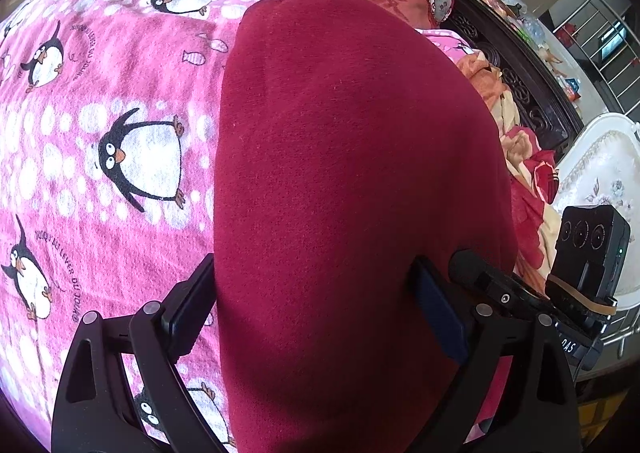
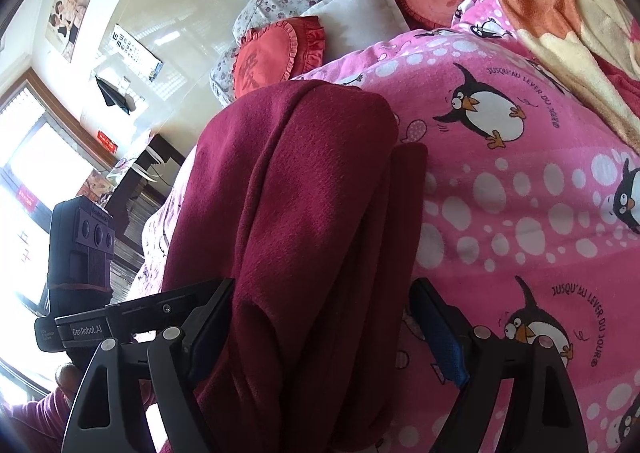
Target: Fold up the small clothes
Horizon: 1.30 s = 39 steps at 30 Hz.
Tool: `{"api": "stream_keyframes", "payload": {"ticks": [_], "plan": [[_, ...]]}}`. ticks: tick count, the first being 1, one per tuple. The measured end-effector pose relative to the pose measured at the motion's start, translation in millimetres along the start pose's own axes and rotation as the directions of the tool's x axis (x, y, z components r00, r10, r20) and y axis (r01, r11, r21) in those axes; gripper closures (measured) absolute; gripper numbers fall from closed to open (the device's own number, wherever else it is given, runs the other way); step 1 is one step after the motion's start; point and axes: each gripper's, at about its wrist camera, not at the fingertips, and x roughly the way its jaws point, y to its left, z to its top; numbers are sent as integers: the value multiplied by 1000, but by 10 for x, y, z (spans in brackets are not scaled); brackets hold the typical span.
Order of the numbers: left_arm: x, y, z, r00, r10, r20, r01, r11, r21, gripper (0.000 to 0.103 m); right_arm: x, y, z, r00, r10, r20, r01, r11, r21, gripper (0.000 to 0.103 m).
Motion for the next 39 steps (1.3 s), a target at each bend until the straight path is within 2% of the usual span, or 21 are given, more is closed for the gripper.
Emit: {"api": "stream_keyframes", "payload": {"ticks": [2,6,12,15,19,23,28,32,36,38,39], "plan": [[8,2,2,1000,-7,-3,7,1000,-6,9,-7,36,-6,1000,-14,3,14,1000,-11,24],[-5,-26,-12,1000,-8,10,8,1000,3,13,-54,165,-15,999,-35,14,36,997,-67,43],[-161,-25,-63,999,-39,35,39,999,5,36,-150,343,-2,999,-36,39,39,996,-86,59],[-321,-64,-94,998,-48,42,48,999,15,46,-219,518,22,999,-19,49,25,993,-115,61],[-682,-15,-195,997,-51,52,50,999,21,46,-353,783,13,998,28,53,-21,993,-118,61],[-1013,163,-357,998,-58,21,58,998,-4,46,-453,992,-67,996,86,23,-83,991,-109,61],[-1325,375,-711,1000,0,-8,0,1000,-19,46,-411,1266,-358,990,131,-42,-135,986,-103,61],[-1385,631,-1023,999,30,-29,-32,997,-72,46,-236,1418,-626,983,151,-103,-162,982,-102,61],[-1216,928,-1216,997,37,-73,-48,987,-151,44,63,1463,-805,982,84,-169,-109,983,-145,60],[-1207,996,-1253,998,40,-58,-50,983,-177,37,206,1442,-871,982,0,-191,-32,986,-166,57],[-1243,1003,-1262,998,44,-48,-52,982,-180,37,213,1429,-880,983,-30,-182,-3,984,-176,56]]}}
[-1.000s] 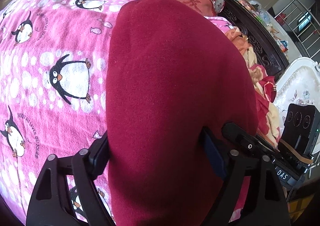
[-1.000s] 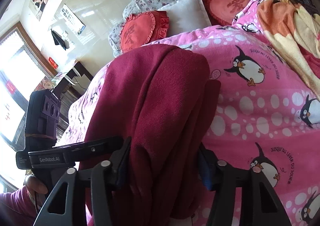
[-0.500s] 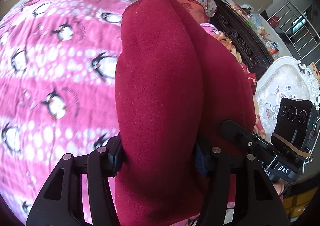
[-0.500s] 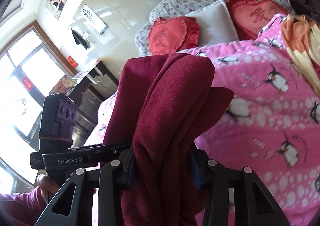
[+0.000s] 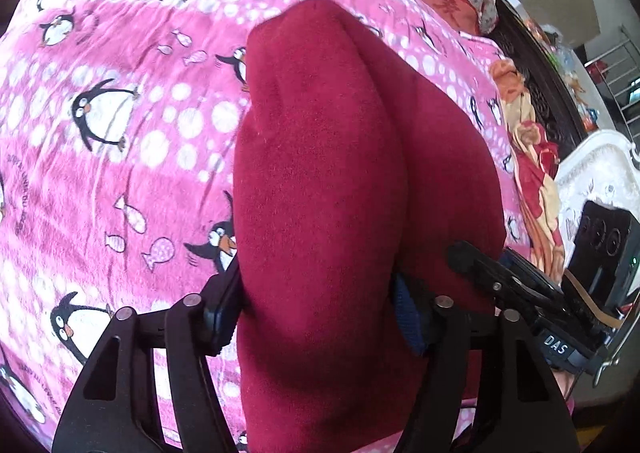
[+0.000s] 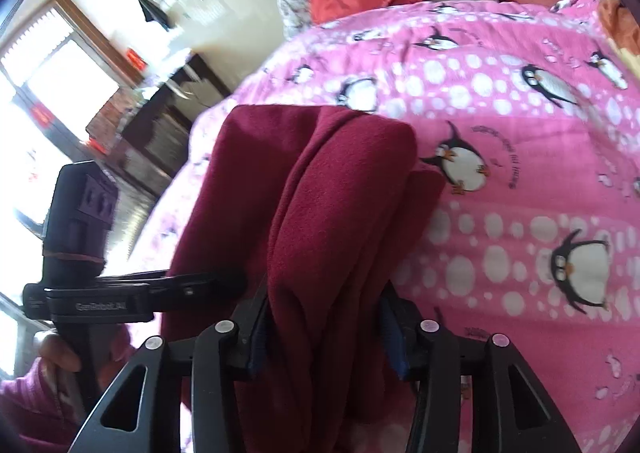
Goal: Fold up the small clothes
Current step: 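Open both tools and set the folded bundle down on the sheet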
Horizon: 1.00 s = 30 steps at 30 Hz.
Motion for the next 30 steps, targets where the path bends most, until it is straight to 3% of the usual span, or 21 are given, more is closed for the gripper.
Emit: {"api": "stream_keyframes", "payload": {"ticks": [6,10,14,16,22,30], "plan": [[-320,-82,-23,990,98,101,-106,992,75,37,-513,203,40,990,-87,110,97,992,-86,53],[-413,-137,1,979,135,150,-149,985,87,37,-738,483,31,989,-7,149,31,987,-160,53],[-327,-203,-13,966,193,169,-212,972,97,37,-552,765,-19,994,12,109,17,965,-263,56],[-237,-239,3,961,218,169,-237,966,106,37,-421,807,-103,996,-20,83,44,953,-298,57],[-70,-288,-2,956,238,172,-261,956,132,35,-63,510,-287,994,-108,-5,103,957,-272,60],[-136,-381,-87,939,259,227,-296,944,144,35,-126,560,-339,991,-130,23,132,952,-277,60]]}}
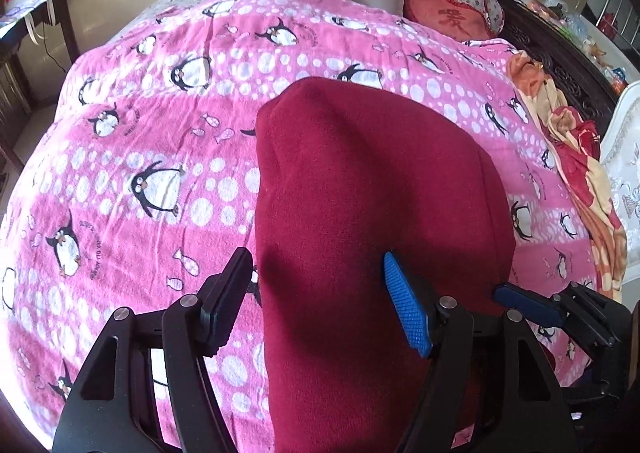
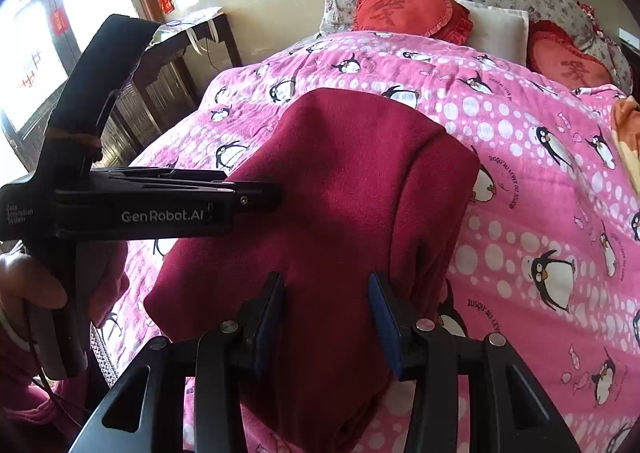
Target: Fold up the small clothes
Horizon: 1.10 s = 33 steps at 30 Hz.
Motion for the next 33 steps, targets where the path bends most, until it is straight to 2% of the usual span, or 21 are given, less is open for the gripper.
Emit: {"api": "stream_keyframes", "payload": {"ticks": [2,4,8,13,17,20,24,33], "plan": [[-85,-6,-15,999,18,30,-18,1000,6,35,-87,17,10,1000,-2,15,2,1000,18,60],[-167,-6,-23,998,29,52,-29,1000,6,35,-184,21,32,999,-14,39,12,999,46,55],[-387,5,-29,992,50,114,-50,999,2,35,-401,34,66,992,-78,95,69,993,93,53],[-656,17,-37,981,70,179,-70,998,-3,35,-523,62,178,982,-157,109,141,981,137,51],[-841,38,-64,969,94,228,-93,996,-15,35,-590,101,238,976,-179,126,157,973,168,49],[-927,48,-69,965,102,242,-102,995,-13,35,-630,172,269,970,-197,142,172,970,171,38],[-1018,72,-104,960,110,256,-108,994,-20,35,-672,246,303,965,-204,166,177,971,160,37],[-1113,82,-131,951,127,282,-126,992,-23,35,-663,262,319,966,-209,150,184,969,166,37]]}}
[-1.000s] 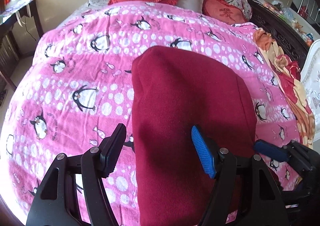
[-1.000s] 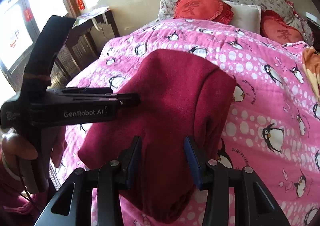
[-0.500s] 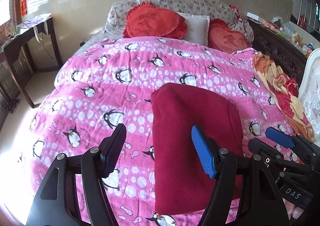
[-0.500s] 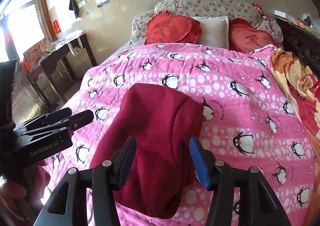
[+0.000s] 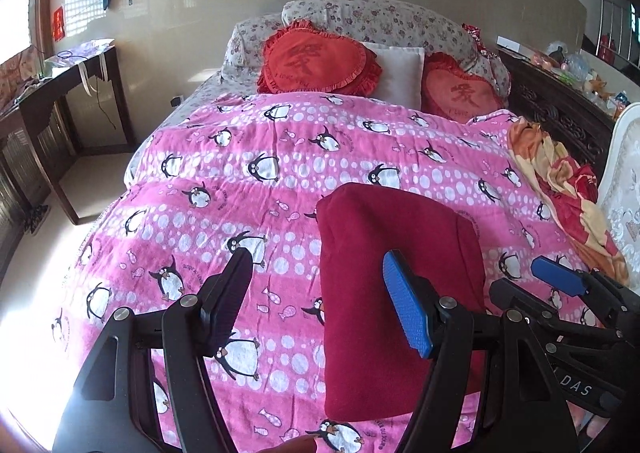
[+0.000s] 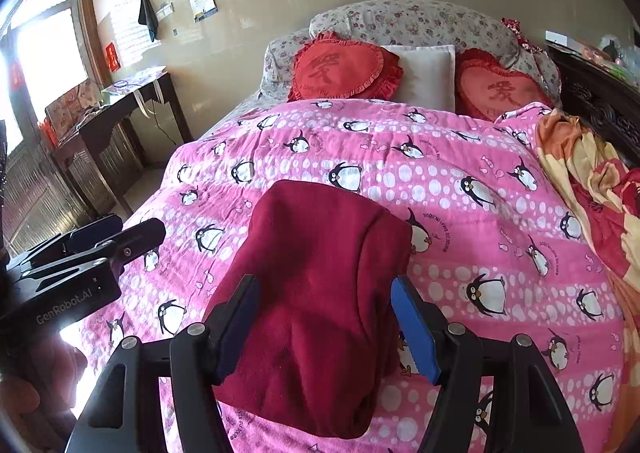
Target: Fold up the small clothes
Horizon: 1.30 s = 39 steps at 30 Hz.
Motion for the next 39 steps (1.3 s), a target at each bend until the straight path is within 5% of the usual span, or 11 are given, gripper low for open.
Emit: {"api": "stream_keyframes", "payload": {"ticks": [39], "plan": [[148,7,-79,999,26,-29,-26,999,29,35,139,-9,-55,999,14,-50,-13,1000,26,37]]}}
